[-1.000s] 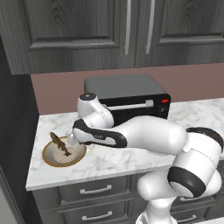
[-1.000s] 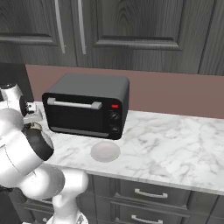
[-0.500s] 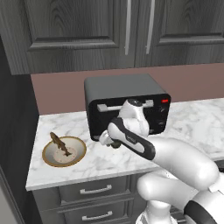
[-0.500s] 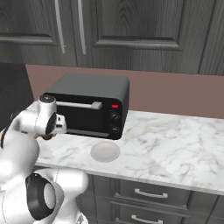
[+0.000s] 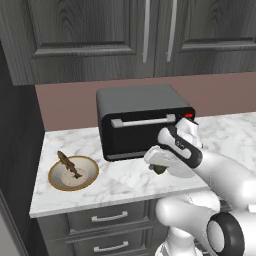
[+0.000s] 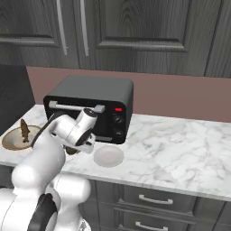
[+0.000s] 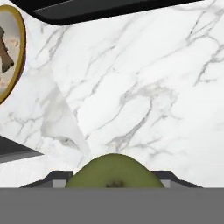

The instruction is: Remove the kiwi from the bowl and place it on the small plate. Then place the bowl with only the fish in the microwave, close the door, and press the start button to microwave the fish.

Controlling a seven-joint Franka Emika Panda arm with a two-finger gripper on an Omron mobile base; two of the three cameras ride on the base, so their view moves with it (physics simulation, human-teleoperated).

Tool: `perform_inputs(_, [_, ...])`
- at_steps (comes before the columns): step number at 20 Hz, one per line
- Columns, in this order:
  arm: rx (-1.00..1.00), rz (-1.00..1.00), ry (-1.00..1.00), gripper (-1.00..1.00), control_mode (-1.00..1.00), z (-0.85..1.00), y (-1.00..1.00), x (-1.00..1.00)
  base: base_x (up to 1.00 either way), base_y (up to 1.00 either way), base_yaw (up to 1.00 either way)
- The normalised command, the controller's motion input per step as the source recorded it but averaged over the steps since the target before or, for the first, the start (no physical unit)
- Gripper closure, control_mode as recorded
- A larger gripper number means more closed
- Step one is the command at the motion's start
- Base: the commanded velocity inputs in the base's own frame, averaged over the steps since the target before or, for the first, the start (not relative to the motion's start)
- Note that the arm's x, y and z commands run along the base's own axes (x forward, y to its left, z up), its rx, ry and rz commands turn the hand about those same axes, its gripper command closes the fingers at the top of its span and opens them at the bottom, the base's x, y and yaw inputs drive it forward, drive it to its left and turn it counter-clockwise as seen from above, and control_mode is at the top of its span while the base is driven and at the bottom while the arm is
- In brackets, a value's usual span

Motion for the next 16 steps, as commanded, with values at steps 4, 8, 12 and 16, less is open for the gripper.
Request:
perform_inputs(4, [0.07, -0.08, 0.32, 1.00, -1.00, -0.09, -1.00, 0.33, 0.00, 0.00, 0.00])
perform_inputs(8, [0.00, -0.07, 0.20, 1.00, -1.00, -0.29, -1.00, 0.31, 0.00, 0.00, 0.00])
perform_inputs(12, [0.00, -0.02, 0.14, 1.00, -1.00, -0.23, -0.98, 0.37, 0.00, 0.00, 0.00])
perform_inputs(16, [0.00, 0.00, 0.02, 1.00, -1.00, -0.23, -0.43, 0.35, 0.00, 0.00, 0.00])
